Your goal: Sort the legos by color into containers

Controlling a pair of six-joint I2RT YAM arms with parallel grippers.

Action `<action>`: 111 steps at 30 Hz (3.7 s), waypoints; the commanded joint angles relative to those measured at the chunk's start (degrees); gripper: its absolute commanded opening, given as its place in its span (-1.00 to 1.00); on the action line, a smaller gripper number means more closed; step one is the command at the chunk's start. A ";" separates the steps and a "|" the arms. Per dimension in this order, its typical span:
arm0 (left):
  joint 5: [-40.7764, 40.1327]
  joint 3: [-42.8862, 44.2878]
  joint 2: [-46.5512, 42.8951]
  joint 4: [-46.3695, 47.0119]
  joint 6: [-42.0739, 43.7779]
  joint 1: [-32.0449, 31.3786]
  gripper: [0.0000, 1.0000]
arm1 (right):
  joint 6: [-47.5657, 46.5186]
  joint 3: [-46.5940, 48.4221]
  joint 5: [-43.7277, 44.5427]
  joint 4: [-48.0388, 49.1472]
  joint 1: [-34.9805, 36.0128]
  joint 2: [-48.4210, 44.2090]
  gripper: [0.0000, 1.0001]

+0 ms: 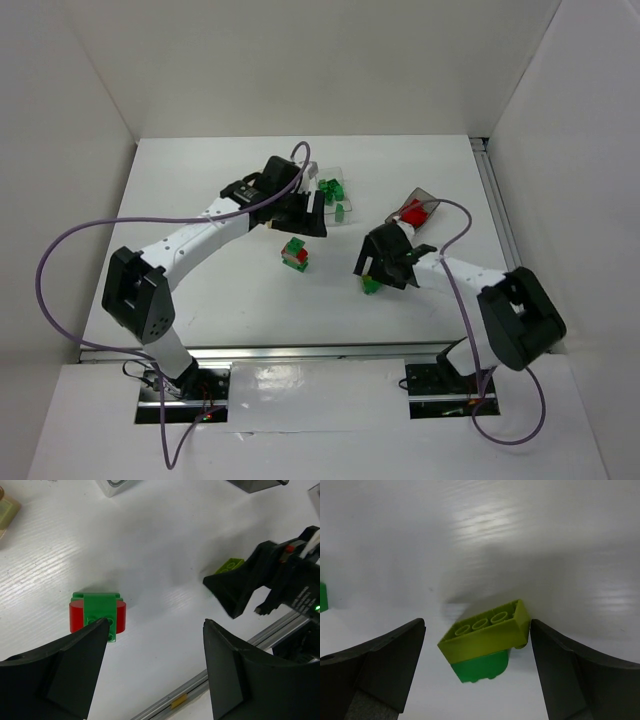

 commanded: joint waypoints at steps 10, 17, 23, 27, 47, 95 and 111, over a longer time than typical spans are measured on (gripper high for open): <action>-3.23 3.02 2.89 -4.44 0.10 0.16 0.69 | -7.78 13.20 6.35 0.48 5.52 2.83 0.89; 4.85 3.02 5.52 -5.15 -0.61 -1.76 0.69 | -7.63 8.55 4.50 -8.30 3.40 -7.02 0.89; 6.72 3.81 10.62 -2.61 -10.59 -7.92 0.85 | -3.31 0.20 2.14 -10.16 -0.56 -19.16 0.87; 4.51 -2.50 8.89 3.00 -21.58 -7.23 0.81 | -8.31 -0.42 -2.61 -9.12 0.31 -17.33 0.84; 3.98 -7.26 -6.78 2.06 -23.81 0.51 0.79 | -27.66 7.93 0.11 3.27 12.19 7.37 0.63; 54.08 -9.99 9.48 29.84 -16.08 4.04 0.51 | -32.93 12.58 -5.52 -0.32 12.19 -18.29 -0.24; 55.67 -10.07 10.71 34.30 -18.44 2.97 0.13 | -32.93 13.11 -6.05 0.21 12.19 -17.23 -0.24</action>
